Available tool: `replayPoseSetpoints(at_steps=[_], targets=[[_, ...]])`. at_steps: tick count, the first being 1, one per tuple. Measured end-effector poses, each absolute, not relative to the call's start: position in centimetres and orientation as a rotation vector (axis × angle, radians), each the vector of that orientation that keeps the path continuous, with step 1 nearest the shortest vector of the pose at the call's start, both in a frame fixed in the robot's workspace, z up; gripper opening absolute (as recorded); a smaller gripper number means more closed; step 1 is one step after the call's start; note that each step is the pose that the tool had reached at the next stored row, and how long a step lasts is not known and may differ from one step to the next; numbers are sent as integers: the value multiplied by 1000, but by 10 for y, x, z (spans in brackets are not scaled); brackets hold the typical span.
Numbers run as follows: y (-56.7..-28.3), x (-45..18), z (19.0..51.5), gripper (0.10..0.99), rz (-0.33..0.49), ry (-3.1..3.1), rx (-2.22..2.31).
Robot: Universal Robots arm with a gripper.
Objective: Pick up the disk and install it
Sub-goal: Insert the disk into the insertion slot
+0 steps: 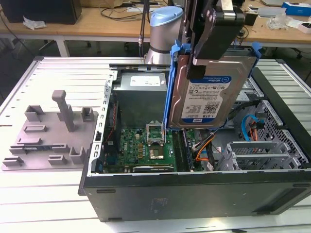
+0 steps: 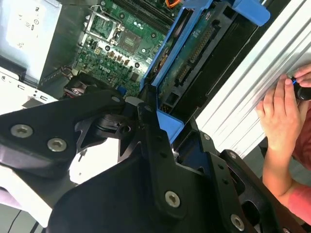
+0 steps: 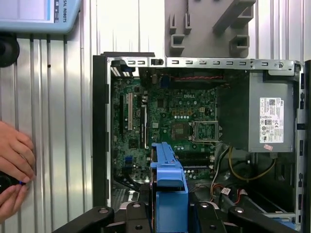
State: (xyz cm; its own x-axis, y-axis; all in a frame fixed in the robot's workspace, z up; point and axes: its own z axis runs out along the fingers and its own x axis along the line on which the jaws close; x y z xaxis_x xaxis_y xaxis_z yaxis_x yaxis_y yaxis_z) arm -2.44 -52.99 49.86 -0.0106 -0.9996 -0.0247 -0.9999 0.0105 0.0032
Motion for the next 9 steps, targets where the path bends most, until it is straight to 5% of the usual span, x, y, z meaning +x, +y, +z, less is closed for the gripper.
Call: replayPoseSetpoints(at_steps=[9], targets=[[-531, 14, 499, 365, 32, 2223, -2199]])
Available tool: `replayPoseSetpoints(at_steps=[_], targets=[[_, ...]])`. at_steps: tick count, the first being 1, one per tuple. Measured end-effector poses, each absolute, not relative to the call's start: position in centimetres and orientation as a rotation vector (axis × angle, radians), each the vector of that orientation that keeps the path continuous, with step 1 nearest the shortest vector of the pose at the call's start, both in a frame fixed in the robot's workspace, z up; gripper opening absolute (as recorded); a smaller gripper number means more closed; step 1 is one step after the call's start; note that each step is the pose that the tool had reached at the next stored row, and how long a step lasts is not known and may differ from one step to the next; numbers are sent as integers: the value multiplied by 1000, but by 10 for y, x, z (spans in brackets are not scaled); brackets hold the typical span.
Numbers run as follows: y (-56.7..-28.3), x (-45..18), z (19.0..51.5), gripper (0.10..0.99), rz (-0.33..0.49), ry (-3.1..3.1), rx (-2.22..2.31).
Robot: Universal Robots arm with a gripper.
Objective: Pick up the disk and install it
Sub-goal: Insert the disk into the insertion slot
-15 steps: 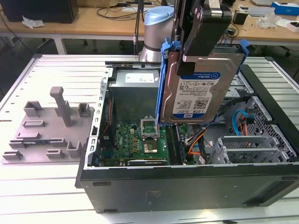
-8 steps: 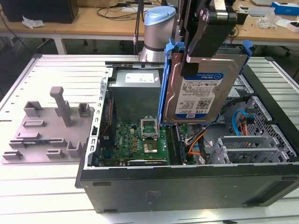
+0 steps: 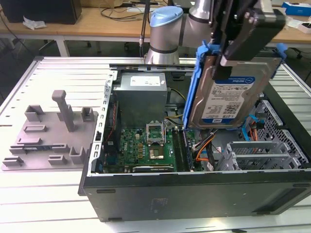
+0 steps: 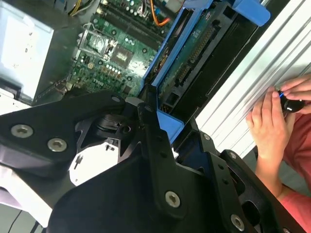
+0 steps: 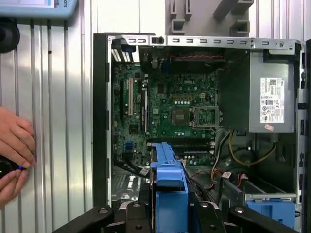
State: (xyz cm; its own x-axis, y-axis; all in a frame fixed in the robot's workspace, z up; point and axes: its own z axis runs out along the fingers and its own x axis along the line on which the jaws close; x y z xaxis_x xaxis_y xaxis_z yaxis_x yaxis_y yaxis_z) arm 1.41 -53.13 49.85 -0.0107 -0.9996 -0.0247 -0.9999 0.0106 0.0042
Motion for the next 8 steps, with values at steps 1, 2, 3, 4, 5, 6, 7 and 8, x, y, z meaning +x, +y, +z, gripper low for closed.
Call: replayPoseSetpoints(at_steps=[1, 2, 3, 4, 5, 6, 7, 8], targets=[[-532, 19, 499, 365, 32, 2223, -2199], [-532, 27, 499, 365, 32, 2223, -2200], [-533, 32, 499, 365, 33, 2223, -2200], [-533, 36, 499, 365, 33, 2223, -2200], [-533, 39, 498, 365, 33, 2223, -2200], [-534, 43, 499, 365, 33, 2223, -2200], [-535, 46, 499, 365, 34, 2224, -2200], [-535, 50, 498, 365, 34, 2224, -2200]])
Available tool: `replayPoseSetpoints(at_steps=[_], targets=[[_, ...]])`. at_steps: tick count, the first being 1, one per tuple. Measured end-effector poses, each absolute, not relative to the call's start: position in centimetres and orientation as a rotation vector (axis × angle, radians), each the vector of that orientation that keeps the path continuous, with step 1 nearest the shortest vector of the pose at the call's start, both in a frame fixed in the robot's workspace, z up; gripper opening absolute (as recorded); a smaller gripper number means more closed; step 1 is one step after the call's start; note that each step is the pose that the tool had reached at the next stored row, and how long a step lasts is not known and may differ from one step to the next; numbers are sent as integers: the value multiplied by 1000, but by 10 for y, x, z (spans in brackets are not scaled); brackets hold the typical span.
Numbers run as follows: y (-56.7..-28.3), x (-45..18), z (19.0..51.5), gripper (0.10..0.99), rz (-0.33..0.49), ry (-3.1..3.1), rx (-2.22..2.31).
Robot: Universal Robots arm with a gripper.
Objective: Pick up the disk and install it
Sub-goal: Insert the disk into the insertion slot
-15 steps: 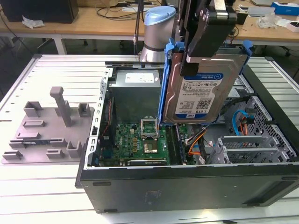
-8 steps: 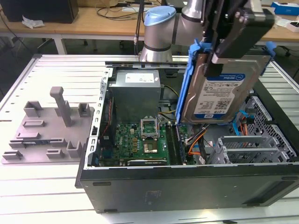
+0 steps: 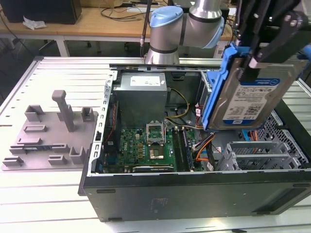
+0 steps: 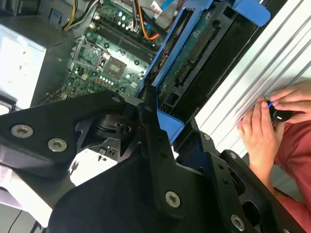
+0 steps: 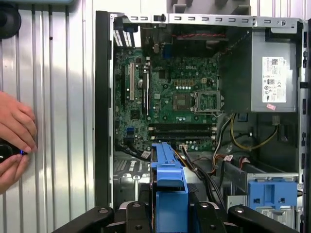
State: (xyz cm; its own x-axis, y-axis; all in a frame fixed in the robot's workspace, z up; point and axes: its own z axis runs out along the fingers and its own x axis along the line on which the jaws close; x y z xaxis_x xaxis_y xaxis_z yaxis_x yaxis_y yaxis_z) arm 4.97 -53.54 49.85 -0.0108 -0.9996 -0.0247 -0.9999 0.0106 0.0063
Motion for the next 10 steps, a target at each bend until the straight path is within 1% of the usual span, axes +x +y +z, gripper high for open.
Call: replayPoseSetpoints(at_steps=[10], targets=[[-543, 83, 498, 365, 37, 2225, -2201]])
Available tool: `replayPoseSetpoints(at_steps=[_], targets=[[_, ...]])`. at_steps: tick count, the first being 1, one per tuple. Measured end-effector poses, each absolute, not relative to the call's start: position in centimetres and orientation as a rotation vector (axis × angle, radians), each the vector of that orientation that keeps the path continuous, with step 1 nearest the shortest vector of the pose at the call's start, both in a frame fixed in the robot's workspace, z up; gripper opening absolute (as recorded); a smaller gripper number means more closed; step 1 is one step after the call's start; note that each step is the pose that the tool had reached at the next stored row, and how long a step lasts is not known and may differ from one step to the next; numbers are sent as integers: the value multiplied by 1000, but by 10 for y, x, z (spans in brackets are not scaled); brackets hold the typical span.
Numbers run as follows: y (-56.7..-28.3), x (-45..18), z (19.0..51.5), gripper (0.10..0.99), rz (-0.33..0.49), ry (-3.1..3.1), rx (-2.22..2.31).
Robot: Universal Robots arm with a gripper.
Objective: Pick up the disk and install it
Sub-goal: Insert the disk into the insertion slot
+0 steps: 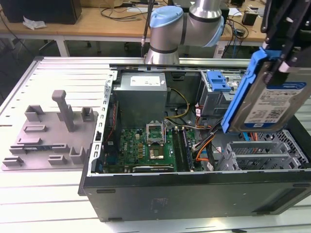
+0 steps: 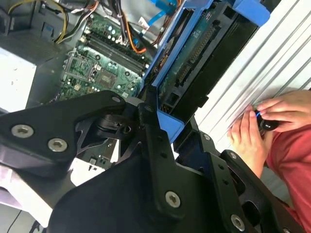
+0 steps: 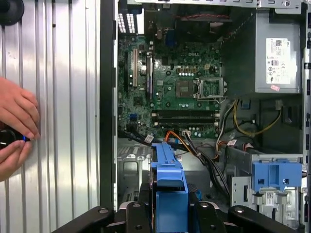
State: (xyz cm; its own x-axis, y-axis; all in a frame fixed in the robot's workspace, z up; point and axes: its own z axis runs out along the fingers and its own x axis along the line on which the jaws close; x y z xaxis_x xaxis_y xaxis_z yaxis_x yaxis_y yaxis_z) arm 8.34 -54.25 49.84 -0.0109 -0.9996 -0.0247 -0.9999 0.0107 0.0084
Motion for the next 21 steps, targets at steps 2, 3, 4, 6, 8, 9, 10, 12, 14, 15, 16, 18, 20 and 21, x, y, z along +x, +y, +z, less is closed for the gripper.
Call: replayPoseSetpoints(at_steps=[2, 3, 4, 6, 8, 9, 10, 12, 14, 15, 16, 18, 20, 21], targets=[[-543, 90, 498, 365, 37, 2225, -2201], [-544, 94, 498, 365, 37, 2225, -2201], [-544, 100, 498, 365, 37, 2225, -2201], [-544, 106, 498, 365, 37, 2225, -2201], [-544, 107, 498, 365, 37, 2225, -2201], [-544, 107, 498, 365, 37, 2225, -2201], [-544, 107, 498, 365, 37, 2225, -2201], [-544, 107, 498, 365, 37, 2225, -2201], [-545, 107, 498, 365, 37, 2225, -2201], [-545, 107, 497, 365, 37, 2225, -2201], [-545, 107, 497, 365, 37, 2225, -2201], [-546, 107, 496, 365, 37, 2225, -2201], [-546, 107, 495, 365, 37, 2225, -2201], [-546, 107, 495, 365, 37, 2225, -2201]])
